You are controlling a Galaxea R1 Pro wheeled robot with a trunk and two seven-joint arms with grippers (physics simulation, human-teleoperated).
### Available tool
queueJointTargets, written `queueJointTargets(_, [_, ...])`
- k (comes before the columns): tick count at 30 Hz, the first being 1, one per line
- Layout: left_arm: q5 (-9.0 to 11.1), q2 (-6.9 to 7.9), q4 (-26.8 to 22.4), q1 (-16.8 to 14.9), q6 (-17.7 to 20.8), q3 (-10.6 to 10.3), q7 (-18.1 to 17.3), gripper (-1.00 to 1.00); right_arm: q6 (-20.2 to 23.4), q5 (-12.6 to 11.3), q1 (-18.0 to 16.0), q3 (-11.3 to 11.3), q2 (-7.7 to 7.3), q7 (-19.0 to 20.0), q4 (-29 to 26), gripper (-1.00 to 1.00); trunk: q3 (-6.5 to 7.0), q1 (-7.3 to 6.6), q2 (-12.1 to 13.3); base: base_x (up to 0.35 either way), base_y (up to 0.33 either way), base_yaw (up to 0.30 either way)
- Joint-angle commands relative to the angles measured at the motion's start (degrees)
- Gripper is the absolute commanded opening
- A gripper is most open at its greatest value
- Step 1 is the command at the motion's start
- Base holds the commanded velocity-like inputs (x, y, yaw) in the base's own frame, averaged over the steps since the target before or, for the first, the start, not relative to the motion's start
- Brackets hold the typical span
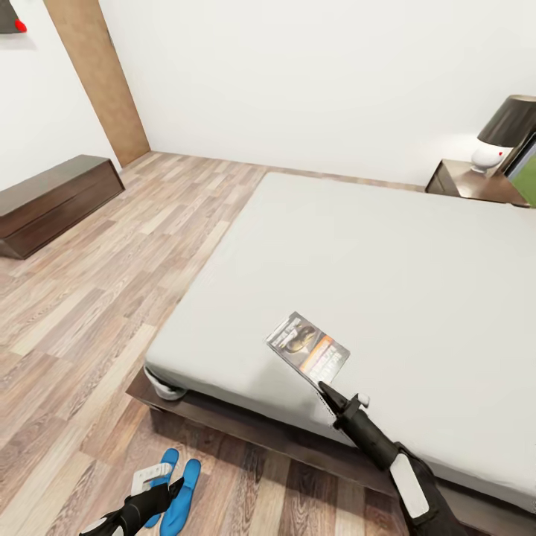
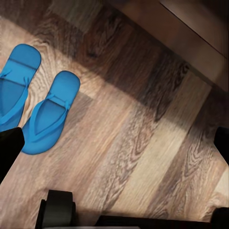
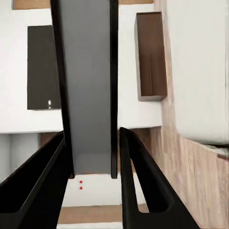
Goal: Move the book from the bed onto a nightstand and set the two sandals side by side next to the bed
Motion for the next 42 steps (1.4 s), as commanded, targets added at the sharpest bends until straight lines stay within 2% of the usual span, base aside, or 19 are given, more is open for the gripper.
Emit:
queueJointTargets(1, [0.20,0.00,0.08,-0.02,-0.09,0.12,-0.33,1.00,1.04,0.00,0.03,-0.09,-1.59,0.09,-0.18,-1.00,0.15,-0.23,0.40,0.000,0.000,0.000])
queueJointTargets(4, [0.20,0.00,0.08,-0.05,-0.09,0.11,-0.36,1.00,1.79,0.24,0.27,-0.05,-7.22,0.12,-0.38,-1.00,0.69,-0.89,1.60,0.000,0.000,0.000])
queueJointTargets(8, [0.20,0.00,0.08,-0.05,-0.09,0.09,-0.37,1.00,1.99,0.37,0.65,-0.04,-11.27,0.16,-0.58,-1.00,1.41,-1.77,3.21,0.000,0.000,0.000])
queueJointTargets(9, [0.20,0.00,0.08,-0.05,-0.09,0.10,-0.37,1.00,2.01,0.38,0.99,-0.02,-12.91,0.22,-0.59,-1.00,1.59,-1.99,3.61,0.000,0.000,0.000])
queueJointTargets(10, [0.20,0.00,0.08,-0.04,-0.09,0.12,-0.37,1.00,2.03,0.51,1.88,0.02,-15.51,1.00,-0.54,-1.00,1.77,-2.21,4.01,0.000,0.000,0.000])
queueJointTargets(11, [0.20,0.00,0.08,-0.04,-0.09,0.13,-0.37,1.00,2.05,1.79,3.04,0.04,-18.52,3.26,-0.36,-1.00,1.95,-2.43,4.41,0.000,0.000,0.000])
queueJointTargets(12, [0.20,0.00,0.08,-0.06,-0.09,0.13,-0.37,1.00,2.05,3.57,3.34,0.05,-19.67,4.62,-0.24,-1.00,2.13,-2.64,4.81,0.000,0.000,0.000])
queueJointTargets(13, [0.20,0.00,0.08,-0.07,-0.09,0.13,-0.39,1.00,2.05,4.57,3.44,0.03,-20.10,5.21,-0.19,-1.00,2.31,-2.86,5.21,0.000,0.000,0.000])
queueJointTargets(14, [0.20,0.00,0.08,-0.03,-0.09,0.13,-0.42,1.00,2.04,8.59,3.65,0.00,-20.97,6.56,0.09,-1.00,2.49,-3.08,5.61,0.000,0.000,0.000])
queueJointTargets(17, [0.20,0.00,0.08,-0.04,-0.09,0.08,-0.45,1.00,1.87,18.01,3.81,-0.02,-21.65,7.71,1.55,-1.00,3.03,-3.74,6.82,0.000,0.000,0.000])
queueJointTargets(18, [0.20,0.00,0.08,-0.03,-0.09,0.07,-0.45,1.00,1.73,20.19,3.84,-0.03,-21.69,8.04,1.88,-1.00,3.21,-3.96,7.22,0.000,0.000,0.000])
queueJointTargets(20, [0.20,0.00,0.08,-0.03,-0.09,0.06,-0.44,1.00,1.57,22.32,3.85,-0.03,-21.70,8.54,2.19,-1.00,3.56,-4.40,8.02,0.000,0.000,0.000])
queueJointTargets(24, [0.20,0.00,0.08,-0.04,-0.09,0.04,-0.44,1.00,1.39,24.28,3.87,-0.03,-21.58,8.97,2.44,-1.00,4.28,-5.28,9.62,0.000,0.000,0.000])
queueJointTargets(32, [0.20,0.00,0.08,-0.03,-0.09,-0.03,-0.39,1.00,1.35,24.62,3.87,-0.03,-21.52,9.07,2.51,-1.00,5.72,-7.04,12.83,0.000,0.000,0.000])
queueJointTargets(35, [0.20,0.00,0.08,-0.04,-0.09,0.00,-0.37,1.00,1.03,24.71,3.87,-0.03,-21.29,9.04,4.51,-1.00,6.26,-7.70,14.03,0.000,0.000,0.000])
queueJointTargets(36, [0.20,0.00,0.08,-0.05,-0.09,-0.04,-0.37,1.00,-3.22,25.01,3.87,-0.03,-21.28,9.05,8.26,-1.00,6.44,-7.92,14.44,0.000,0.000,0.000])
queueJointTargets(42, [0.20,0.00,0.08,-0.03,-0.09,-0.04,-0.40,1.00,-3.75,25.02,3.87,-0.03,-21.23,9.06,8.50,-1.00,7.51,-9.23,16.84,0.000,0.000,0.060])
